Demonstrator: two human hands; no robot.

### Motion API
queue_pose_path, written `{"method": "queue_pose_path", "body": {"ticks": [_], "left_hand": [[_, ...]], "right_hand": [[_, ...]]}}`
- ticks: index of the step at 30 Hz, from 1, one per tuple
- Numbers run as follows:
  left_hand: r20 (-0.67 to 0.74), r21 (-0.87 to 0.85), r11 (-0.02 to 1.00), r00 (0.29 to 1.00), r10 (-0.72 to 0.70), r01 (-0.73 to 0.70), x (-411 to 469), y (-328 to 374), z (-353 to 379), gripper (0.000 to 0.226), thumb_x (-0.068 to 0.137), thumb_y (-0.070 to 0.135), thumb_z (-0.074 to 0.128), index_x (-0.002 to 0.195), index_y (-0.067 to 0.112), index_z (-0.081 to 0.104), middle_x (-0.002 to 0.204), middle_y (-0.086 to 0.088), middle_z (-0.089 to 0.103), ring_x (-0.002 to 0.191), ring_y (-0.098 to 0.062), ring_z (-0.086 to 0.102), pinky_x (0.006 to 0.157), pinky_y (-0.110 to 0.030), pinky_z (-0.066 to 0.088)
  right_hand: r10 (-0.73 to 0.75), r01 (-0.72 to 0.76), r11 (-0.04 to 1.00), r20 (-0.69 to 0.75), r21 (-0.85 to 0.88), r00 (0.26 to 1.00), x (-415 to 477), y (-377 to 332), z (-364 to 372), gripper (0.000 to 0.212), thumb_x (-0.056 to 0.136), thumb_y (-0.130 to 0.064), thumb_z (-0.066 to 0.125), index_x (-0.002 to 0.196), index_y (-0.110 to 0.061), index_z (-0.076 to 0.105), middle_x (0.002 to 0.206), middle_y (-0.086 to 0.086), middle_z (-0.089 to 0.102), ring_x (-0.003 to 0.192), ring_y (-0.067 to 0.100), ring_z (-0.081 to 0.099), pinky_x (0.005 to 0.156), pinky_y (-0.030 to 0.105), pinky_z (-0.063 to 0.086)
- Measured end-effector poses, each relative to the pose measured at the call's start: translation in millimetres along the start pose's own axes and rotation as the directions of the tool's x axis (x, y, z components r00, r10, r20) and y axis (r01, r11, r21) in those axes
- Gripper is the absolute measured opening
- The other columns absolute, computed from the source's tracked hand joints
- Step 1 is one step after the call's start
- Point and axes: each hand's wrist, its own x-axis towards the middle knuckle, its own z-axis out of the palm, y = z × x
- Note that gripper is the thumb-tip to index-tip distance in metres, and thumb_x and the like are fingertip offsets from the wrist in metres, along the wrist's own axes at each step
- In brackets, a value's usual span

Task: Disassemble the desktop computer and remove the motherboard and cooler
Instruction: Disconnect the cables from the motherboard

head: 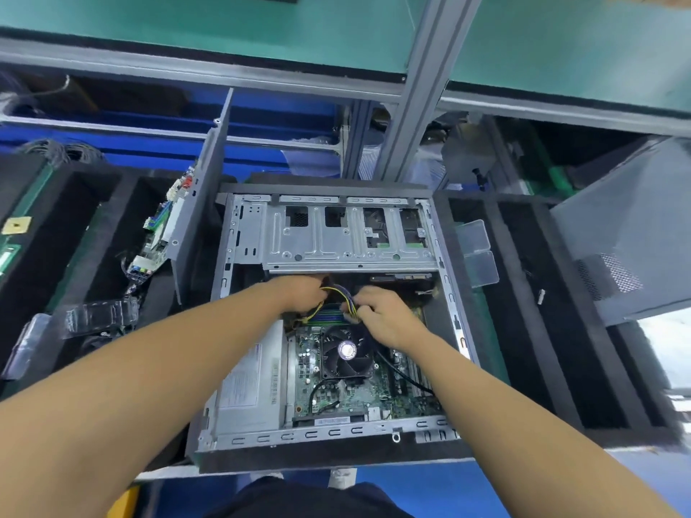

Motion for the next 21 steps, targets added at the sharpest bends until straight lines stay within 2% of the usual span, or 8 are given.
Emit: {"method": "queue_pose_path", "body": {"ticks": [3, 6, 8, 10, 12, 16, 19, 21], "left_hand": [[-0.007, -0.105, 0.991, 0.996, 0.087, -0.087, -5.4, 1.2, -2.3, 0.031, 0.100, 0.014, 0.040, 0.122, 0.020, 0.061, 0.117, 0.003, 0.063, 0.100, -0.017, 0.057, 0.085, -0.021, 0.041], [0.001, -0.152, 0.981, 0.993, 0.119, -0.117, -11.2, 0.5, -3.6, 0.034, 0.092, 0.008, 0.039, 0.089, 0.030, 0.065, 0.085, 0.009, 0.064, 0.066, -0.007, 0.055, 0.056, -0.016, 0.039], [0.044, -0.097, 0.986, 0.990, 0.137, -0.132, -12.9, -1.7, -5.4, 0.034, 0.090, 0.005, 0.039, 0.083, 0.026, 0.064, 0.075, 0.010, 0.058, 0.056, 0.002, 0.052, 0.049, -0.014, 0.036], [0.117, -0.023, 0.986, 0.979, 0.169, -0.168, -14.1, -3.8, -8.4, 0.032, 0.089, 0.002, 0.039, 0.085, 0.023, 0.063, 0.073, 0.009, 0.058, 0.059, -0.003, 0.054, 0.052, -0.018, 0.040], [0.156, 0.065, 0.976, 0.968, 0.196, -0.208, -16.2, -6.7, -9.3, 0.028, 0.088, 0.002, 0.040, 0.086, 0.022, 0.059, 0.079, 0.006, 0.057, 0.070, -0.014, 0.054, 0.061, -0.029, 0.043], [0.115, 0.157, 0.961, 0.970, 0.213, -0.229, -20.6, -15.9, -3.3, 0.027, 0.092, 0.010, 0.042, 0.109, 0.025, 0.058, 0.099, 0.001, 0.054, 0.088, -0.019, 0.054, 0.076, -0.035, 0.047], [0.099, 0.076, 0.978, 0.977, 0.187, -0.195, -18.9, -19.9, -1.9, 0.030, 0.092, 0.014, 0.041, 0.107, 0.035, 0.057, 0.091, 0.012, 0.055, 0.082, -0.012, 0.056, 0.074, -0.034, 0.050], [0.093, 0.054, 0.981, 0.979, 0.180, -0.186, -16.7, -20.6, -1.5, 0.030, 0.092, 0.014, 0.040, 0.103, 0.036, 0.057, 0.086, 0.016, 0.054, 0.077, -0.006, 0.054, 0.066, -0.030, 0.044]], "right_hand": [[0.010, -0.019, 0.991, -0.071, -0.129, 0.997, 3.4, 3.8, -0.2, 0.039, 0.091, 0.002, 0.041, 0.113, -0.006, 0.073, 0.103, 0.008, 0.060, 0.099, 0.023, 0.056, 0.086, 0.019, 0.038], [0.175, -0.209, 0.951, -0.160, -0.228, 0.971, 15.0, 10.0, 3.8, 0.031, 0.098, -0.001, 0.037, 0.109, -0.001, 0.066, 0.102, 0.019, 0.063, 0.096, 0.035, 0.060, 0.077, 0.031, 0.044], [0.242, -0.270, 0.901, -0.124, -0.338, 0.962, 26.4, 10.9, 8.5, 0.026, 0.103, -0.015, 0.041, 0.108, 0.000, 0.062, 0.103, 0.023, 0.066, 0.099, 0.040, 0.062, 0.077, 0.037, 0.047], [0.256, -0.265, 0.872, -0.077, -0.412, 0.963, 39.0, 9.7, 11.9, 0.039, 0.104, -0.037, 0.043, 0.121, -0.005, 0.057, 0.109, 0.023, 0.067, 0.102, 0.040, 0.063, 0.076, 0.038, 0.044], [0.278, -0.248, 0.838, -0.012, -0.486, 0.961, 52.4, 9.4, 14.0, 0.048, 0.102, -0.047, 0.041, 0.133, -0.010, 0.046, 0.116, 0.022, 0.066, 0.105, 0.040, 0.063, 0.073, 0.040, 0.041], [0.324, -0.206, 0.840, 0.158, -0.502, 0.933, 67.6, 9.5, 11.8, 0.039, 0.099, -0.039, 0.039, 0.134, -0.028, 0.028, 0.132, 0.020, 0.057, 0.113, 0.041, 0.059, 0.079, 0.038, 0.036], [0.256, -0.095, 0.839, 0.233, -0.535, 0.938, 64.8, 9.7, 4.1, 0.035, 0.101, -0.037, 0.040, 0.134, -0.030, 0.032, 0.141, 0.014, 0.050, 0.122, 0.035, 0.052, 0.088, 0.039, 0.039], [0.275, -0.100, 0.834, 0.250, -0.543, 0.929, 65.3, 13.2, -0.1, 0.039, 0.102, -0.040, 0.040, 0.137, -0.024, 0.042, 0.145, 0.012, 0.048, 0.130, 0.033, 0.047, 0.099, 0.041, 0.038]]}}
